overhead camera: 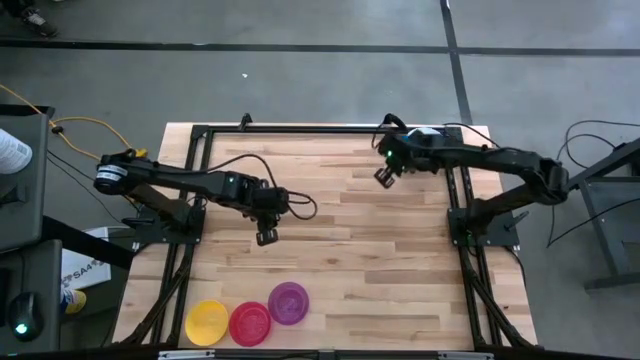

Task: Nest bowls inside each other
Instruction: Stack the blue bowl on the white bowl

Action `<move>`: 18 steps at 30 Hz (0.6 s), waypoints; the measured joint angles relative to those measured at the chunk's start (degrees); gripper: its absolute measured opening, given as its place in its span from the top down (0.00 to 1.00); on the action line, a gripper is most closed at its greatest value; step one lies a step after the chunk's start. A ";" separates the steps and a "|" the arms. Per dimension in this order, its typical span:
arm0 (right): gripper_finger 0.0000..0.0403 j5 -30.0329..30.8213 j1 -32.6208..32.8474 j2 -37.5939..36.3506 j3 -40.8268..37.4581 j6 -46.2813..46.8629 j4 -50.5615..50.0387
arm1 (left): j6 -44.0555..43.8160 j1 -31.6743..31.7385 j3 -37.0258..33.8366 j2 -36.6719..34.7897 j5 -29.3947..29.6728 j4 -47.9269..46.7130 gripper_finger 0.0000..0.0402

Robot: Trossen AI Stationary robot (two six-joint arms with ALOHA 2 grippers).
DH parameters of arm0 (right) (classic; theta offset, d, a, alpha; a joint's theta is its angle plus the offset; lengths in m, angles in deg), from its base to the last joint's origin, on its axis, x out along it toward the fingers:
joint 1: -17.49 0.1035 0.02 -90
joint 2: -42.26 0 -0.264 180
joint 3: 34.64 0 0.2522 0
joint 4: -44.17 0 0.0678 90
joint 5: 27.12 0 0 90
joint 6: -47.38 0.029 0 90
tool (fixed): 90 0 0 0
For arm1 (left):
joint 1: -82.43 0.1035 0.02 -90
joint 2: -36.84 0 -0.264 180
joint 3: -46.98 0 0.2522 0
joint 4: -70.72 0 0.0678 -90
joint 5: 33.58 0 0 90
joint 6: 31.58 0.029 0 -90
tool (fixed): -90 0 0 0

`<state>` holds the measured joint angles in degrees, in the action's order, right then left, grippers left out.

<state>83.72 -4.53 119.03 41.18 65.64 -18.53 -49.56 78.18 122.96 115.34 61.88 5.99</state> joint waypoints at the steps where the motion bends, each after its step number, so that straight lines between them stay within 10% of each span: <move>1: 0.99 0.06 -1.26 -0.04 -0.31 -0.02 1.09 | -0.30 -0.36 -0.61 -0.13 0.07 0.32 0.73; 18: 0.99 0.05 -13.07 -8.94 -13.27 1.14 11.23 | -2.90 -4.12 -3.00 -0.83 2.73 1.60 0.73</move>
<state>83.78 -17.60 110.10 27.91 66.78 -7.30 -52.46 74.05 119.97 114.51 64.61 7.59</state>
